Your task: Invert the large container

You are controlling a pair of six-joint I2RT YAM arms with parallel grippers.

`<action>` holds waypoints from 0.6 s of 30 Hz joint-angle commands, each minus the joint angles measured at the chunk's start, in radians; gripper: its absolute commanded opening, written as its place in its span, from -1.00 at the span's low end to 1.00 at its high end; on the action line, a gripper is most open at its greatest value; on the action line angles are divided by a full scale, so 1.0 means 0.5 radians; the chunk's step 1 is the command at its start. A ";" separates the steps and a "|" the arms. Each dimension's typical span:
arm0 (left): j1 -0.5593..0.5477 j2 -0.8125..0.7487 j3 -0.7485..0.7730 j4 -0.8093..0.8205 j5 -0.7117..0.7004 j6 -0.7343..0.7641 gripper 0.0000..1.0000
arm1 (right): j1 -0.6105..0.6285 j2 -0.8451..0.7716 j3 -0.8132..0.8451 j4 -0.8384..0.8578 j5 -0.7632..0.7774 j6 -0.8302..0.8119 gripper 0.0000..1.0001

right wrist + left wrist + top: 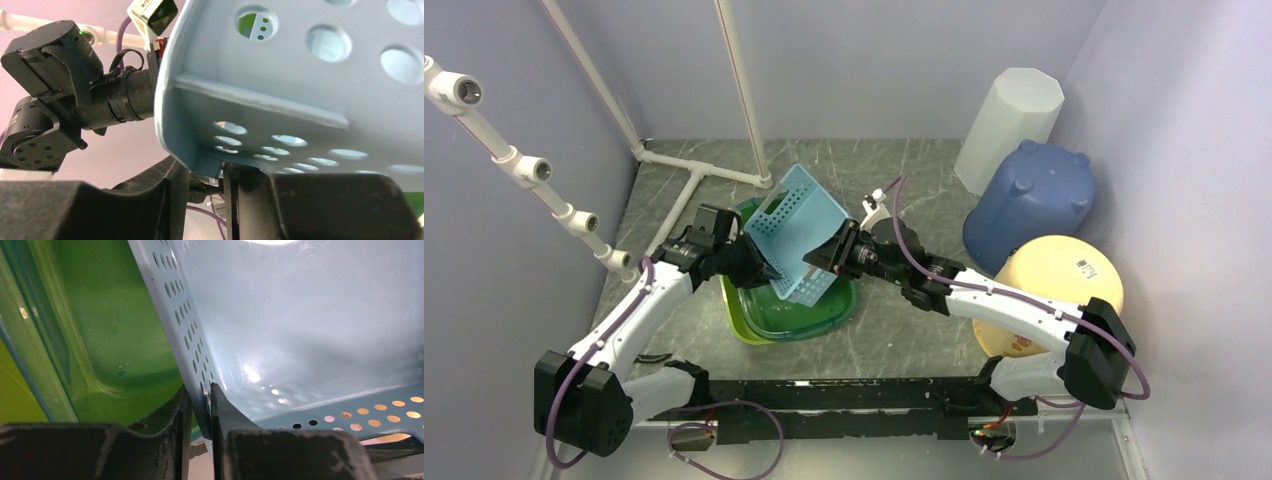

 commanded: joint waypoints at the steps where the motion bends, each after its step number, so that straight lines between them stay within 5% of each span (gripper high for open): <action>1: -0.023 -0.033 -0.008 0.056 0.075 0.028 -0.66 | -0.002 -0.025 0.075 0.111 0.252 0.076 -0.32; 9: -0.031 -0.035 -0.013 0.095 0.097 -0.013 -0.66 | 0.082 -0.002 0.133 0.055 0.486 0.071 -0.31; 15: -0.029 -0.067 -0.020 0.065 0.063 -0.024 -0.64 | 0.094 -0.034 0.147 0.036 0.524 0.006 -0.68; 18: -0.029 -0.095 -0.009 0.038 0.030 -0.026 -0.44 | 0.094 -0.026 0.207 0.002 0.480 -0.094 -0.84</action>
